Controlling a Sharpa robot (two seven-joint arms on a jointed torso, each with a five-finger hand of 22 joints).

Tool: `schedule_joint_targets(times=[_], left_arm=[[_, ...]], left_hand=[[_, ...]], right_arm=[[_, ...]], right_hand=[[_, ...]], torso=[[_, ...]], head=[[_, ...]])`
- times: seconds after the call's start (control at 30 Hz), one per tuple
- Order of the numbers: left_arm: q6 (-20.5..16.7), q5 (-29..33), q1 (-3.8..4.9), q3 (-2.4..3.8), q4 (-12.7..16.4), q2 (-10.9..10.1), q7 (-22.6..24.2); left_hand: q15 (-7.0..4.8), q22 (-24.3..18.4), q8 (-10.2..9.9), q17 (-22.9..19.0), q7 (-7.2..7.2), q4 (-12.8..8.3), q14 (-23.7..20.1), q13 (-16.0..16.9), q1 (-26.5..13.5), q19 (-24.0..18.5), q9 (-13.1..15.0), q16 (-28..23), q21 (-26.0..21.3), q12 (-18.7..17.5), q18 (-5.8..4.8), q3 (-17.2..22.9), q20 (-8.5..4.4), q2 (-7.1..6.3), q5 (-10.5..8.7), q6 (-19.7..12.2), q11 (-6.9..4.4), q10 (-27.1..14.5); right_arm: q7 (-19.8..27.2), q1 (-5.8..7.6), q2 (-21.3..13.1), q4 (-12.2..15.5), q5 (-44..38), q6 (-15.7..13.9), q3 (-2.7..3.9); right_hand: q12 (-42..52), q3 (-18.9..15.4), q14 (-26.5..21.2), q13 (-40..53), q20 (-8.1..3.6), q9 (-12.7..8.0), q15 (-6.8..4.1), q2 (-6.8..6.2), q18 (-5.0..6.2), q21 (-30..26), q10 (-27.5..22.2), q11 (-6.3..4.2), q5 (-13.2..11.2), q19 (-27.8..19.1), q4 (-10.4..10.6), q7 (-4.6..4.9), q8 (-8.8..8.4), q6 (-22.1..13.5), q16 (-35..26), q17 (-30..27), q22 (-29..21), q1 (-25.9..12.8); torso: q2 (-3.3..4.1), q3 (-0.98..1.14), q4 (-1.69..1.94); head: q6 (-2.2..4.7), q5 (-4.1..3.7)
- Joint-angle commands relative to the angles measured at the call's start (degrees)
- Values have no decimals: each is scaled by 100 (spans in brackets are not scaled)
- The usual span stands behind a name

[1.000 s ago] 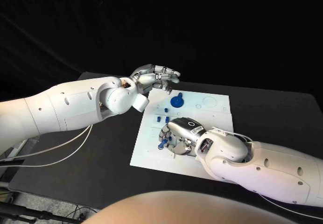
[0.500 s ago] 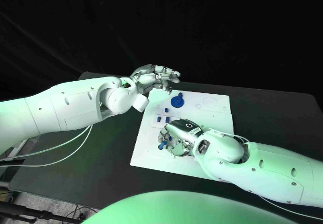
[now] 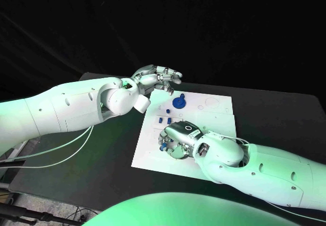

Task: Assemble the parts on the task board

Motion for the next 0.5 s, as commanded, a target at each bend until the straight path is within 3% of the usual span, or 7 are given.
schedule_joint_targets(times=[0.03,0.1,0.3,0.5], left_arm=[[87,19,6,4,20,3,20],[86,19,6,4,19,4,20],[89,19,6,4,15,5,21],[95,19,5,4,11,5,21]], left_hand=[[16,-9,25,-5,-11,2,-40,8,3,31,5,-28,-30,29,106,-32,0,46,17,-46,2,-44],[16,-9,25,-5,-11,2,-40,8,3,31,5,-28,-30,29,106,-32,0,46,17,-46,2,-44],[16,-9,25,-5,-11,2,-40,8,3,31,5,-28,-30,29,106,-32,0,46,17,-46,2,-44],[16,-9,25,-5,-11,2,-40,8,3,31,5,-28,-30,29,106,-32,0,46,17,-46,2,-44]], right_arm=[[-4,-25,15,61,-159,166,-18],[-8,-26,12,74,-156,153,-19],[-128,-28,-25,97,-242,0,-22],[-224,-61,-235,319,-392,-669,-15]], right_hand=[[-65,-42,204,-37,44,-63,68,-120,13,-55,-44,-31,93,-48,19,52,-158,-221,-10,2,457,-185],[-96,-114,195,-61,86,-119,114,-258,26,-134,-236,17,154,-74,44,83,-298,-492,-18,-18,430,-352],[-75,-205,186,-70,117,-153,130,-344,40,-195,-391,37,155,-88,34,105,-369,-665,-24,-37,409,-453],[-32,-356,172,-38,112,-256,113,-366,40,-183,-421,11,194,-67,18,60,-529,-1069,-46,-96,417,-507]], torso=[[-4,-1,-3],[-5,-1,-4],[-2,2,-6],[-2,16,-1]], head=[[0,-1],[0,-7],[0,-18],[0,-39]])
